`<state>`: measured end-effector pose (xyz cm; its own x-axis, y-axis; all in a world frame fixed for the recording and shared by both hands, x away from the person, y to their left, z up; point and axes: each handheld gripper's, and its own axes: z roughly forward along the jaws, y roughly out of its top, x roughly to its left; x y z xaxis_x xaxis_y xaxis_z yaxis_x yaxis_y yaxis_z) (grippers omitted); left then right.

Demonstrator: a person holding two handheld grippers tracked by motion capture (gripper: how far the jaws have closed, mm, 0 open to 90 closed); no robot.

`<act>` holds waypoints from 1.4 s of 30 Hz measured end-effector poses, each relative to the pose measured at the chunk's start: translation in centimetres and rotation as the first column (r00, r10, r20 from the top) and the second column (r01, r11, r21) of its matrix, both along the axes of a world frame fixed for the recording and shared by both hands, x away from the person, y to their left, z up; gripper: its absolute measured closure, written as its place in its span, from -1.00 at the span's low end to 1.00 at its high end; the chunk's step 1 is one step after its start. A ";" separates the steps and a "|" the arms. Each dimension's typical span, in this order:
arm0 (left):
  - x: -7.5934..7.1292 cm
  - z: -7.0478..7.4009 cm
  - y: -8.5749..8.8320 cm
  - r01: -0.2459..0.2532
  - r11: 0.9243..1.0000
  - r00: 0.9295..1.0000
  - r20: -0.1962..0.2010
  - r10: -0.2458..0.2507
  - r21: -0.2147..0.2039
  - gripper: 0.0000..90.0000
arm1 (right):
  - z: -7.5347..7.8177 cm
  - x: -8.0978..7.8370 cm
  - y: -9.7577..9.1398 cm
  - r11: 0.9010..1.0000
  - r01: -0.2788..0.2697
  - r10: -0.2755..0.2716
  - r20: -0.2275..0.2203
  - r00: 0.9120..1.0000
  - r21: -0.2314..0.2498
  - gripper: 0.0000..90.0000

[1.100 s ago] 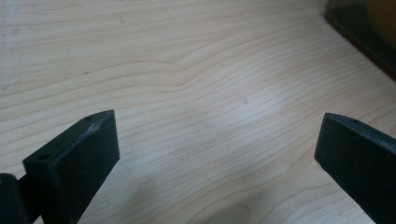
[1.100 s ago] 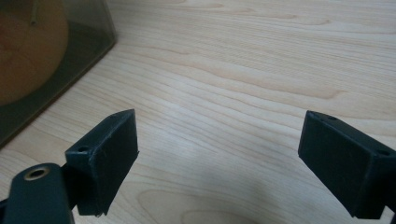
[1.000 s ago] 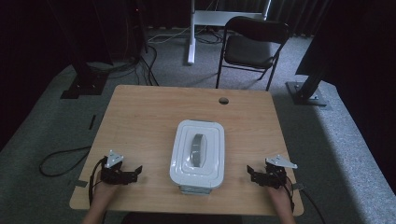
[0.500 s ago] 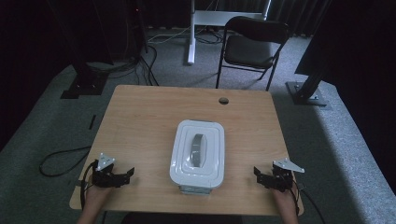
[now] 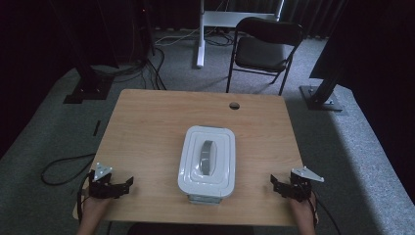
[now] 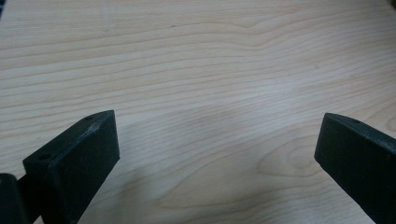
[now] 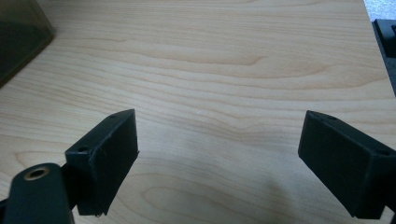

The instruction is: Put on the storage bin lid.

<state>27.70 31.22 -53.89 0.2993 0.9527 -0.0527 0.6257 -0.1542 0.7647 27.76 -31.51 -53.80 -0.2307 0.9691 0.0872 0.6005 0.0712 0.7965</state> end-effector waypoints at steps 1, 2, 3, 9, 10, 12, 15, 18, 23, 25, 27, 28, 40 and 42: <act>0.0 0.0 0.1 -0.007 1.000 1.000 0.003 0.007 -0.003 -0.99 | -0.1 0.0 -0.1 1.000 0.003 -0.003 -0.007 1.000 -0.001 -0.75; 0.0 0.0 0.4 -0.015 1.000 1.000 -0.001 0.015 -0.006 -0.99 | -0.1 0.0 -0.1 1.000 0.006 -0.006 -0.010 1.000 -0.002 -0.75; -0.1 0.0 0.5 -0.019 1.000 1.000 0.001 0.019 -0.008 -0.99 | -0.2 0.0 -0.3 1.000 0.010 -0.011 -0.014 1.000 -0.001 -0.75; 0.0 -0.2 1.3 -0.053 0.999 0.998 -0.030 0.053 -0.003 -0.99 | -0.5 -0.2 -0.7 1.000 0.026 -0.026 -0.029 0.999 -0.007 -0.75; 0.0 -0.2 1.4 -0.057 0.998 0.998 -0.037 0.057 -0.003 -0.99 | -0.6 -0.2 -0.8 1.000 0.028 -0.028 -0.030 0.999 -0.008 -0.75; 0.0 -0.3 1.5 -0.057 0.998 0.997 -0.045 0.057 -0.011 -0.99 | -0.6 -0.2 -0.9 0.999 0.035 -0.036 -0.031 0.999 -0.011 -0.75; 0.0 -0.4 1.8 -0.064 0.998 0.996 -0.056 0.064 0.001 -0.99 | -0.7 -0.2 -0.9 0.998 0.040 -0.041 -0.042 0.998 -0.040 -0.75; -0.1 -0.6 2.0 -0.071 0.997 0.995 -0.074 0.071 0.007 -0.99 | -0.9 -0.2 -1.0 0.997 0.052 -0.056 -0.059 0.997 -0.057 -0.75; -0.3 -0.8 2.1 -0.088 0.996 0.992 -0.092 0.090 0.023 -0.99 | -1.1 -0.2 -1.3 0.997 0.060 -0.063 -0.068 0.996 -0.049 -0.75; -0.3 -0.8 2.2 -0.103 0.994 0.990 -0.091 0.106 0.029 -0.99 | -1.2 -0.2 -1.4 0.997 0.065 -0.068 -0.072 0.995 -0.044 -0.75; -0.3 -0.8 2.4 -0.123 0.991 0.987 -0.097 0.127 0.045 -0.99 | -1.3 -0.2 -1.4 0.996 0.074 -0.077 -0.075 0.994 -0.048 -0.75; -0.3 -0.8 2.4 -0.130 0.990 0.986 -0.098 0.135 0.057 -0.99 | -1.4 -0.2 -1.4 0.996 0.078 -0.082 -0.080 0.993 -0.050 -0.75; -0.4 -0.9 2.5 -0.198 0.976 0.975 -0.089 0.206 0.092 -0.99 | -1.5 -0.1 -1.3 0.985 0.145 -0.154 -0.097 0.983 -0.098 -0.76; -0.3 -0.9 2.4 -0.215 0.972 0.971 -0.088 0.223 0.091 -0.99 | -1.5 0.1 -1.1 0.982 0.162 -0.171 -0.096 0.981 -0.097 -0.76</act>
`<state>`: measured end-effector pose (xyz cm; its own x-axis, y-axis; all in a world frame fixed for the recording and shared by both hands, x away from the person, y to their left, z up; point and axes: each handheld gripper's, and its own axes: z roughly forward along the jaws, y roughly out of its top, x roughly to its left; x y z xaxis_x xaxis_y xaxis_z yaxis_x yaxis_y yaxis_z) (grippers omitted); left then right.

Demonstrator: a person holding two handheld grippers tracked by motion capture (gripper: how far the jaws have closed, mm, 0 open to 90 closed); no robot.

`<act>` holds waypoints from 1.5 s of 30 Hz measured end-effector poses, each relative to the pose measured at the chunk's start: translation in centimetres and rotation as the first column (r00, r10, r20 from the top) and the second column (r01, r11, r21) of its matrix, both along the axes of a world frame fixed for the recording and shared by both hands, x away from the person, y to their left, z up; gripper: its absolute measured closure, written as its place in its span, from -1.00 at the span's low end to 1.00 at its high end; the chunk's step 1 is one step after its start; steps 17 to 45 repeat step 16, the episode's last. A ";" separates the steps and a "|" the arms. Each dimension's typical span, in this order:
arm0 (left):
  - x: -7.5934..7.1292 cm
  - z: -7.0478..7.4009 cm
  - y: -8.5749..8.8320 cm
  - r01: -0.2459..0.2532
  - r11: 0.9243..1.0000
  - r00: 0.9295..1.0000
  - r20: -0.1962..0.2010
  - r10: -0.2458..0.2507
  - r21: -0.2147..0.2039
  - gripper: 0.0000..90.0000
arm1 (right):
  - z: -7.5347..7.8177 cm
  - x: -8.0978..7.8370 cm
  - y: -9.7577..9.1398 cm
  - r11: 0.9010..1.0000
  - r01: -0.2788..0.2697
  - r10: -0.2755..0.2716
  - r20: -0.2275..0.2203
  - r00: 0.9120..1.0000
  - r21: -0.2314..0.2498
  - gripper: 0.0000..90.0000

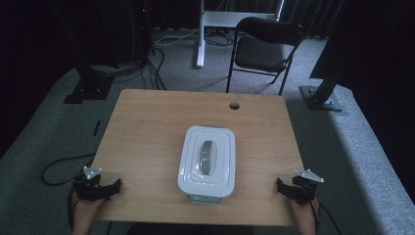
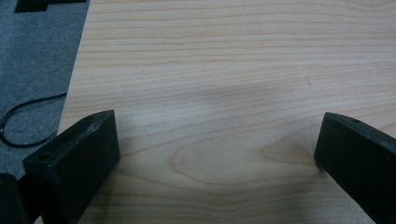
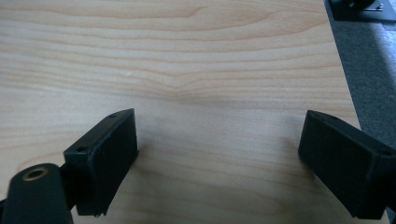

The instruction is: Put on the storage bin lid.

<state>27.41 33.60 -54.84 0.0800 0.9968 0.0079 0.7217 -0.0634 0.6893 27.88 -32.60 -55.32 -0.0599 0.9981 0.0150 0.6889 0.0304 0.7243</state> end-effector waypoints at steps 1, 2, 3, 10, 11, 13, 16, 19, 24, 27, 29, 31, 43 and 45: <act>0.0 0.0 0.0 0.000 1.000 1.000 0.000 0.000 0.000 -0.99 | 0.0 0.0 0.0 1.000 0.000 0.000 0.000 1.000 0.000 -0.76; 0.1 0.0 -0.1 -0.013 1.000 1.000 -0.002 0.013 0.001 -0.99 | 0.0 0.1 0.1 1.000 0.008 -0.008 -0.001 1.000 0.001 -0.76; 0.2 0.0 -0.1 -0.018 1.000 1.000 0.000 0.018 0.000 -0.99 | 0.0 0.2 0.1 1.000 0.007 -0.007 0.000 1.000 0.000 -0.76; 0.4 0.0 -0.2 -0.023 1.000 1.000 -0.001 0.023 0.000 -0.99 | 0.0 0.4 0.3 1.000 0.031 -0.031 0.000 1.000 0.001 -0.75; 0.4 0.0 -0.2 -0.023 1.000 1.000 0.000 0.023 0.001 -0.99 | 0.0 0.5 0.3 0.999 0.032 -0.032 0.000 0.999 0.001 -0.75; 0.4 0.0 -0.2 -0.023 1.000 1.000 -0.001 0.023 0.001 -0.99 | 0.0 0.5 0.3 0.999 0.032 -0.032 0.000 0.999 0.001 -0.75; 0.4 0.0 -0.2 -0.023 1.000 1.000 -0.001 0.023 0.001 -0.99 | 0.0 0.5 0.3 0.999 0.032 -0.032 0.000 0.999 0.001 -0.75; 0.4 0.0 -0.2 -0.023 1.000 1.000 -0.001 0.023 0.001 -0.99 | 0.0 0.5 0.3 0.999 0.032 -0.032 0.000 0.999 0.001 -0.75; 0.4 0.0 -0.2 -0.023 1.000 1.000 -0.001 0.023 0.001 -0.99 | 0.0 0.5 0.3 0.999 0.032 -0.032 0.000 0.999 0.001 -0.75; 0.4 0.0 -0.2 -0.023 1.000 1.000 -0.001 0.023 0.001 -0.99 | 0.0 0.5 0.3 0.999 0.032 -0.032 0.000 0.999 0.001 -0.75; 0.4 0.0 -0.2 -0.023 1.000 1.000 -0.001 0.023 0.001 -0.99 | 0.0 0.5 0.3 0.999 0.032 -0.032 0.000 0.999 0.001 -0.75; 0.4 0.0 -0.2 -0.023 1.000 1.000 -0.001 0.023 0.001 -0.99 | 0.0 0.5 0.3 0.999 0.032 -0.032 0.000 0.999 0.001 -0.75; 0.4 0.0 -0.2 -0.023 1.000 1.000 -0.001 0.023 0.001 -0.99 | 0.0 0.5 0.3 0.999 0.032 -0.032 0.000 0.999 0.001 -0.75; 0.4 0.0 -0.2 -0.023 1.000 1.000 -0.001 0.023 0.001 -0.99 | 0.0 0.5 0.3 0.999 0.032 -0.032 0.000 0.999 0.001 -0.75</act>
